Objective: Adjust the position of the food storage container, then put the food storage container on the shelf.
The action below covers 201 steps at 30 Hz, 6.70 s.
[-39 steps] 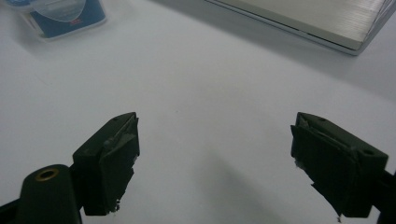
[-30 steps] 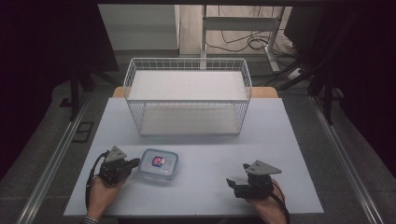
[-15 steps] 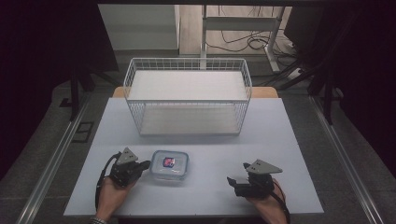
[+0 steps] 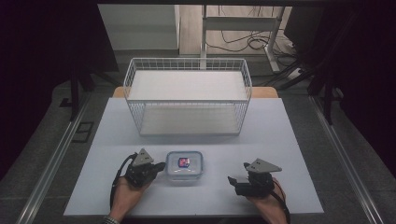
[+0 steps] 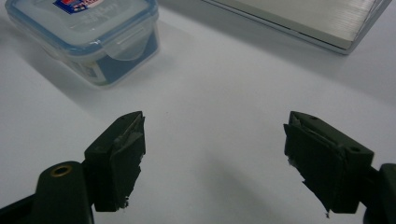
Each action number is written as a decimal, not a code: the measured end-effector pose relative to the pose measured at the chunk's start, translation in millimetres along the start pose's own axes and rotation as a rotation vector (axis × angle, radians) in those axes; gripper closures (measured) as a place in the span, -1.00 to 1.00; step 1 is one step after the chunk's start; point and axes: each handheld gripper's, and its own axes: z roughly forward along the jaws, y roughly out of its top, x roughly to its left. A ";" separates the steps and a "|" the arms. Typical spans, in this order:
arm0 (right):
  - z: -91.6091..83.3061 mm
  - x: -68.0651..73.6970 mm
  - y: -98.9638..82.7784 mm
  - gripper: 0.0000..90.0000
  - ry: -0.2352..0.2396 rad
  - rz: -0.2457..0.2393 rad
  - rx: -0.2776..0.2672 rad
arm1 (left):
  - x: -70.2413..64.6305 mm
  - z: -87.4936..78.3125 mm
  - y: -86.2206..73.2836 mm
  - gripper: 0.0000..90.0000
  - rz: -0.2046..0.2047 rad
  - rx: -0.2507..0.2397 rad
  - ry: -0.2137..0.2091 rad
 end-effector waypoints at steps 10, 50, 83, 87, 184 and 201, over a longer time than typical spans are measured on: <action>-2.4 -1.6 -0.3 -0.55 0.015 0.023 0.006 | 5.6 -13.2 -2.8 0.69 -0.052 -0.048 0.002; 38.6 18.1 55.4 -0.42 0.183 -0.024 0.053 | 5.4 2.6 18.9 -0.73 -0.005 -0.023 -0.053; 76.5 40.6 54.5 -0.48 0.320 0.041 0.142 | -8.5 25.3 8.4 -0.59 -0.083 0.056 -0.224; 70.2 40.4 52.6 -0.35 0.312 0.049 0.134 | -12.6 20.9 7.3 -0.48 -0.074 0.055 -0.208; 19.1 -7.7 153.9 0.59 0.286 0.190 -0.053 | 45.3 -28.2 92.8 0.23 -0.266 -0.176 -0.338; 10.8 -25.1 219.0 0.58 0.255 0.208 -0.115 | 77.5 -48.2 161.0 0.23 -0.269 -0.209 -0.338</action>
